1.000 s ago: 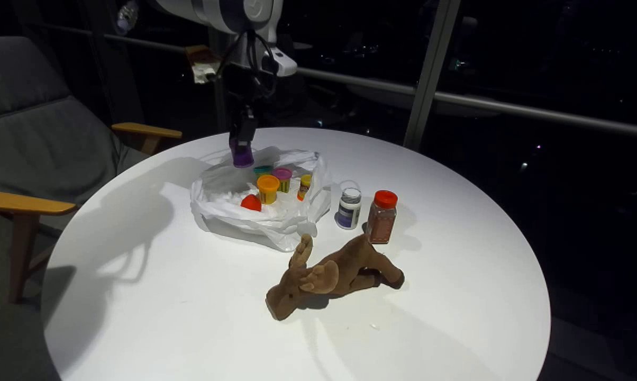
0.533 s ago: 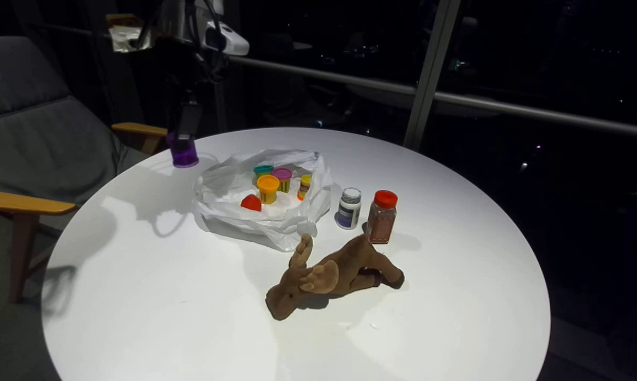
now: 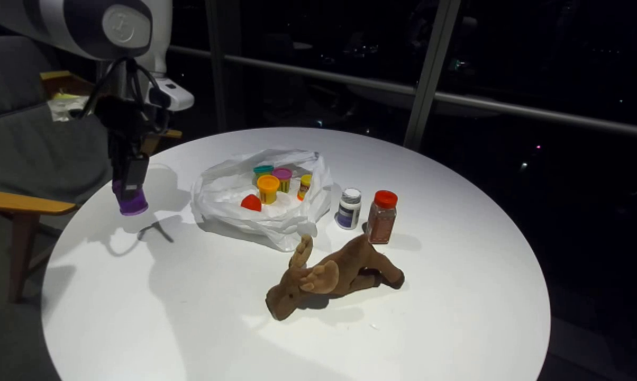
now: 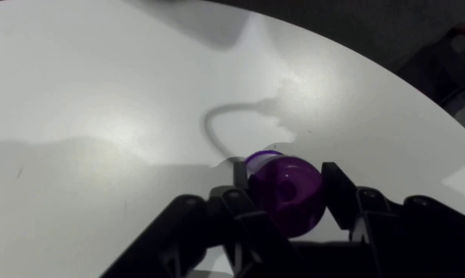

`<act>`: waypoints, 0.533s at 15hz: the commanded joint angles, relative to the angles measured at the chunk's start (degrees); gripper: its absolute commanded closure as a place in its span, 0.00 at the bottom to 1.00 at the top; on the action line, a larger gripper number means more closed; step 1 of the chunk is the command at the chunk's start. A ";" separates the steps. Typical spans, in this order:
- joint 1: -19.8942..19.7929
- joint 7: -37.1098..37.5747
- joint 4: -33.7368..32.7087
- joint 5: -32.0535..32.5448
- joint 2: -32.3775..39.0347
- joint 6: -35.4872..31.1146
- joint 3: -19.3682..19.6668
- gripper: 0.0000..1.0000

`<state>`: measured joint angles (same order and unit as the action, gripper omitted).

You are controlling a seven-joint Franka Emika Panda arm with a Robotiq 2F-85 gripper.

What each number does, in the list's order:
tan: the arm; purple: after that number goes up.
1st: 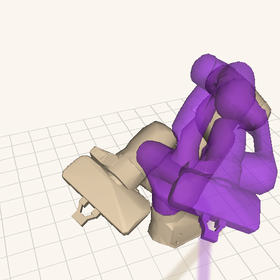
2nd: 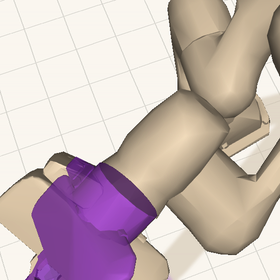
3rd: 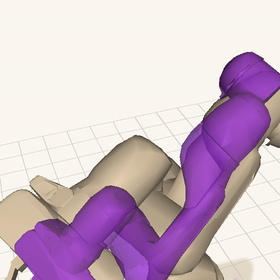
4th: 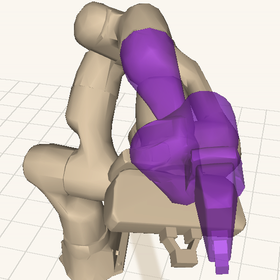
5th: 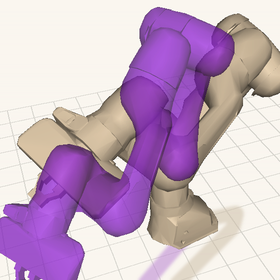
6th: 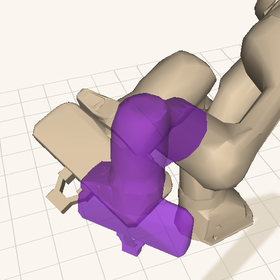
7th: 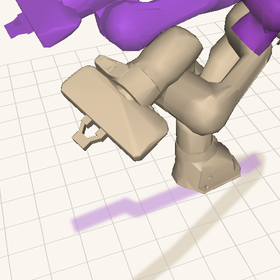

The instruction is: Remove all the contents from the white plastic bag and put them on the table

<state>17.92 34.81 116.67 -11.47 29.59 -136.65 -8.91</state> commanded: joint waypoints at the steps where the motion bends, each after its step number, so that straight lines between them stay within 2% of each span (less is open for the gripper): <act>1: 2.63 -1.02 -1.43 1.64 5.27 -5.06 0.76 0.74; 5: 3.97 -2.00 -2.20 2.61 7.69 -6.36 0.83 0.74; 6: 4.16 -2.13 -2.33 3.05 7.05 -6.44 1.08 0.24; 8: 4.05 -2.41 -1.79 3.33 5.17 -7.53 1.50 0.17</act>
<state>21.21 33.40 115.58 -9.11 35.97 -142.46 -8.54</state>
